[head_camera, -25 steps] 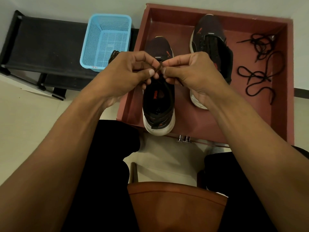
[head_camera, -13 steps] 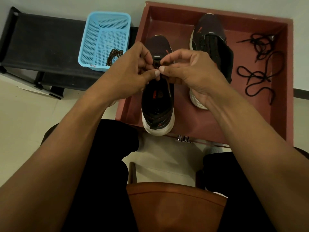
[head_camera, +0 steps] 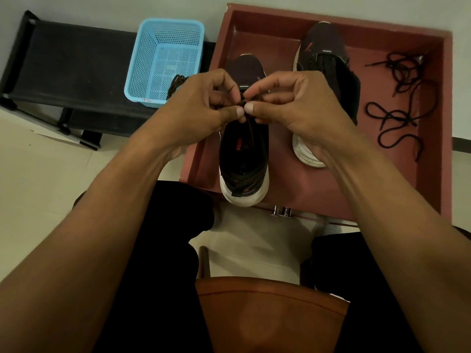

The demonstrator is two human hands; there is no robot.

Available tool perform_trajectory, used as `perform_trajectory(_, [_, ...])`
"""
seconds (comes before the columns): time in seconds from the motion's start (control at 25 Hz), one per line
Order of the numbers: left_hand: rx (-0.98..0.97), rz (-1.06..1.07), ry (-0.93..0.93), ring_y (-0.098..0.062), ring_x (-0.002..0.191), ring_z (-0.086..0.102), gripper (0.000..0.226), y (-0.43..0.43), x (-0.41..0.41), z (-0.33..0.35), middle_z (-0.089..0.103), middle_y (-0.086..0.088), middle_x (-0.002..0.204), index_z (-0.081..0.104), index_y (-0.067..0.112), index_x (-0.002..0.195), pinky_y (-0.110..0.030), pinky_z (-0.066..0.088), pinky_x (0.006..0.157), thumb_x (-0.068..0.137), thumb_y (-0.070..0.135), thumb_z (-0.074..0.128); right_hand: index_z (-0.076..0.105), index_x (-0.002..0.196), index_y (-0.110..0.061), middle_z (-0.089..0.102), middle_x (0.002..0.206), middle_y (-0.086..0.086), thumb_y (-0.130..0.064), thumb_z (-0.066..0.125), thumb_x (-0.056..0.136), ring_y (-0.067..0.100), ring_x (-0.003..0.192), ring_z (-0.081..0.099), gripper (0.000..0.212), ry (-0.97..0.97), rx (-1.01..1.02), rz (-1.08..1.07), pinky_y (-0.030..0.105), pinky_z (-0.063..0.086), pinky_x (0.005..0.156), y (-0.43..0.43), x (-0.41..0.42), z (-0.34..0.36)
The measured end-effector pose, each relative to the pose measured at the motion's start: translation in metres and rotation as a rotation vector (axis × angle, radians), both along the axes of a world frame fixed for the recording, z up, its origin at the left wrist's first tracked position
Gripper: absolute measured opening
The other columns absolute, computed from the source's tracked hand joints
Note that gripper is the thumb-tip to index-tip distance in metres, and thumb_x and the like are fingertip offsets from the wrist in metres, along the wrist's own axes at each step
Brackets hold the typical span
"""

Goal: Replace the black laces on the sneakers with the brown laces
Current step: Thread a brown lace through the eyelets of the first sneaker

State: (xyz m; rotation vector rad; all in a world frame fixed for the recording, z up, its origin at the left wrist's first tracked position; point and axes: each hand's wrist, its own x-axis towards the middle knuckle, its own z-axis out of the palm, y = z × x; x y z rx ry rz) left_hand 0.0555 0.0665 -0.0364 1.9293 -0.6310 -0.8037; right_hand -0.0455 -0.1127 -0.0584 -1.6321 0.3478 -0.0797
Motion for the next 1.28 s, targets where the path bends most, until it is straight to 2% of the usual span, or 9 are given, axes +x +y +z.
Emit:
perform_trajectory(0.12, [-0.011, -0.022, 0.062, -0.017, 0.086, 0.073, 0.017, 0.003, 0.001, 0.003, 0.075, -0.014, 0.093, 0.062, 0.009, 0.106, -0.021, 0.054, 0.069, 0.095, -0.002, 0.069, 0.078, 0.101, -0.010, 0.081, 0.084, 0.006, -0.006, 0.085, 0.085, 0.018, 0.087, 0.080, 0.017, -0.018, -0.067, 0.011, 0.033, 0.064, 0.088, -0.001, 0.000, -0.003])
perform_trajectory(0.28, [-0.010, 0.021, 0.216, -0.026, 0.090, 0.061, 0.017, 0.003, 0.002, 0.004, 0.070, -0.013, 0.091, 0.059, 0.009, 0.106, -0.026, 0.055, 0.074, 0.099, -0.007, 0.061, 0.074, 0.104, -0.008, 0.082, 0.089, 0.002, -0.011, 0.086, 0.085, 0.015, 0.091, 0.079, 0.023, -0.098, -0.188, 0.026, 0.044, 0.062, 0.094, -0.001, 0.000, -0.003])
perform_trajectory(0.56, [0.005, 0.085, 0.397, -0.010, 0.069, 0.049, 0.015, -0.001, 0.007, 0.004, 0.059, -0.003, 0.082, 0.057, 0.012, 0.108, -0.025, 0.045, 0.068, 0.108, 0.003, 0.045, 0.063, 0.112, 0.000, 0.081, 0.097, -0.002, -0.010, 0.081, 0.090, 0.007, 0.102, 0.076, 0.030, -0.256, -0.343, 0.021, 0.047, 0.060, 0.096, 0.010, -0.001, -0.008])
perform_trajectory(0.68, [-0.029, 0.057, 0.451, -0.009, 0.070, 0.051, 0.010, 0.000, 0.009, 0.003, 0.059, -0.003, 0.085, 0.056, 0.010, 0.114, -0.024, 0.049, 0.070, 0.110, 0.014, 0.048, 0.065, 0.112, 0.000, 0.081, 0.099, -0.003, -0.013, 0.082, 0.090, 0.005, 0.102, 0.076, 0.031, -0.296, -0.395, 0.039, 0.042, 0.060, 0.096, 0.006, -0.002, -0.008])
perform_trajectory(0.88, [-0.046, 0.018, 0.460, -0.016, 0.090, 0.061, 0.019, 0.005, 0.014, 0.003, 0.063, -0.010, 0.096, 0.062, 0.006, 0.120, -0.026, 0.059, 0.083, 0.101, 0.005, 0.061, 0.066, 0.111, 0.000, 0.081, 0.098, -0.002, -0.014, 0.086, 0.087, 0.006, 0.099, 0.077, 0.034, -0.279, -0.379, 0.066, 0.040, 0.062, 0.093, 0.003, -0.001, -0.008])
perform_trajectory(1.0, [-0.012, -0.001, 0.365, -0.025, 0.103, 0.067, 0.029, 0.006, 0.011, 0.005, 0.068, -0.019, 0.108, 0.062, -0.001, 0.125, -0.030, 0.060, 0.091, 0.097, -0.002, 0.065, 0.066, 0.112, 0.000, 0.080, 0.098, 0.002, -0.012, 0.087, 0.085, 0.011, 0.094, 0.078, 0.036, -0.261, -0.324, 0.080, 0.039, 0.064, 0.087, 0.000, 0.000, -0.008])
perform_trajectory(1.08, [0.029, -0.020, 0.189, -0.027, 0.105, 0.072, 0.028, 0.006, 0.008, 0.007, 0.075, -0.017, 0.110, 0.067, 0.001, 0.122, -0.031, 0.059, 0.093, 0.094, -0.001, 0.069, 0.072, 0.111, -0.006, 0.077, 0.101, 0.005, -0.016, 0.089, 0.083, 0.014, 0.091, 0.077, 0.034, -0.244, -0.326, 0.079, 0.040, 0.065, 0.084, 0.000, 0.002, -0.009])
perform_trajectory(1.2, [0.086, -0.034, -0.154, -0.016, 0.096, 0.075, 0.024, 0.004, 0.004, 0.009, 0.077, -0.009, 0.101, 0.074, 0.008, 0.113, -0.023, 0.059, 0.092, 0.091, 0.001, 0.076, 0.079, 0.101, -0.011, 0.075, 0.102, 0.004, -0.021, 0.092, 0.079, 0.013, 0.089, 0.077, 0.028, -0.214, -0.330, 0.058, 0.039, 0.065, 0.084, 0.000, 0.004, -0.013])
perform_trajectory(1.28, [0.119, -0.032, -0.365, -0.005, 0.085, 0.073, 0.020, 0.001, 0.002, 0.007, 0.076, 0.002, 0.092, 0.077, 0.015, 0.106, -0.016, 0.059, 0.083, 0.089, 0.006, 0.079, 0.080, 0.093, -0.010, 0.075, 0.097, 0.003, -0.025, 0.093, 0.078, 0.013, 0.087, 0.076, 0.025, -0.224, -0.358, 0.035, 0.039, 0.065, 0.083, -0.001, 0.005, -0.014])
